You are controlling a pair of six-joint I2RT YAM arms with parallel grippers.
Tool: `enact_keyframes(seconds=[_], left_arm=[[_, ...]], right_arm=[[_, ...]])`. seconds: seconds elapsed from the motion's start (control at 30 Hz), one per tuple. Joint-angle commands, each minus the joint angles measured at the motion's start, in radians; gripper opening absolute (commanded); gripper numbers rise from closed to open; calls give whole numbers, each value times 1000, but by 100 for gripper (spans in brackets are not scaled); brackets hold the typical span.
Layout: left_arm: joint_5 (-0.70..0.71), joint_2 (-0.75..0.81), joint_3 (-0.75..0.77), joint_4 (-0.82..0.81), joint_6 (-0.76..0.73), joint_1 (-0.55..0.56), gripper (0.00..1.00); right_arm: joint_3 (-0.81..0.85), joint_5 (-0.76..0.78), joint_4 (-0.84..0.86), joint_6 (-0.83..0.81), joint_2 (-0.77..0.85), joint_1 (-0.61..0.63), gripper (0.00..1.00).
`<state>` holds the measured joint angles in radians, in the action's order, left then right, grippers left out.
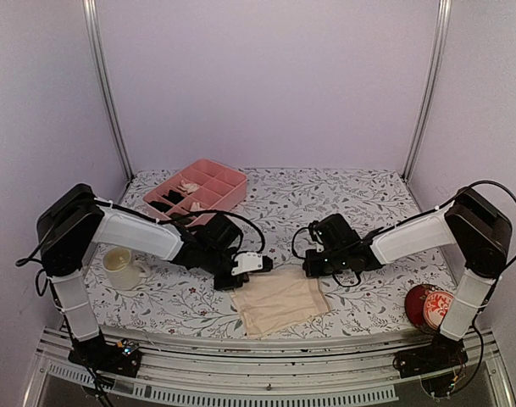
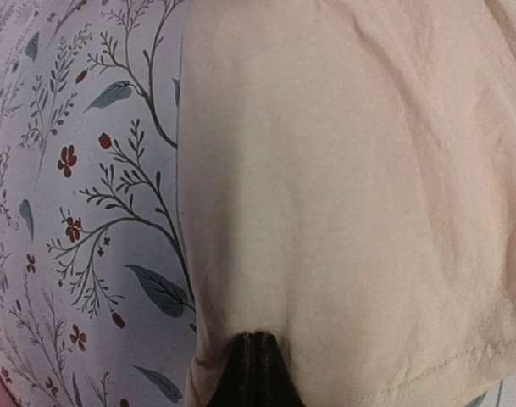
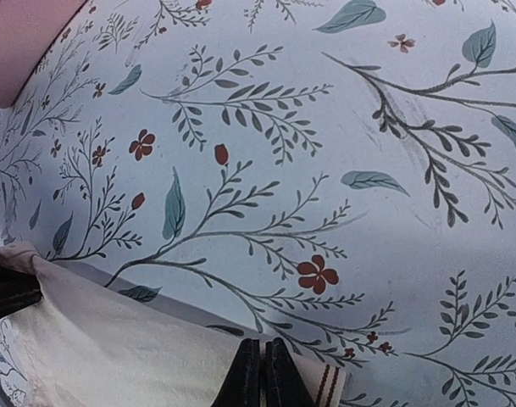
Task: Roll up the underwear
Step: Move the underwear to the center of the board, then pick up the underwear from the center of the board.
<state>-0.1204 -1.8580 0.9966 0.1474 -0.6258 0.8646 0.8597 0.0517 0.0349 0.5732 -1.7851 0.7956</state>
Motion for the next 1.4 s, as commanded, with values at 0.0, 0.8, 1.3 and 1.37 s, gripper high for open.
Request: enact_keyframes(seconds=[0.0, 0.8, 1.3, 1.37], left_arm=[[28, -68, 36, 108, -24, 6, 5], [278, -65, 337, 38, -129, -27, 89], [-4, 287, -200, -115, -540, 144, 97], [13, 267, -212, -114, -550, 170, 91]], right_arm=[[-34, 16, -84, 9, 14, -41, 4], [210, 110, -313, -186, 179, -196, 36], [-218, 52, -117, -291, 710, -167, 67], [-248, 40, -86, -300, 745, -167, 68]])
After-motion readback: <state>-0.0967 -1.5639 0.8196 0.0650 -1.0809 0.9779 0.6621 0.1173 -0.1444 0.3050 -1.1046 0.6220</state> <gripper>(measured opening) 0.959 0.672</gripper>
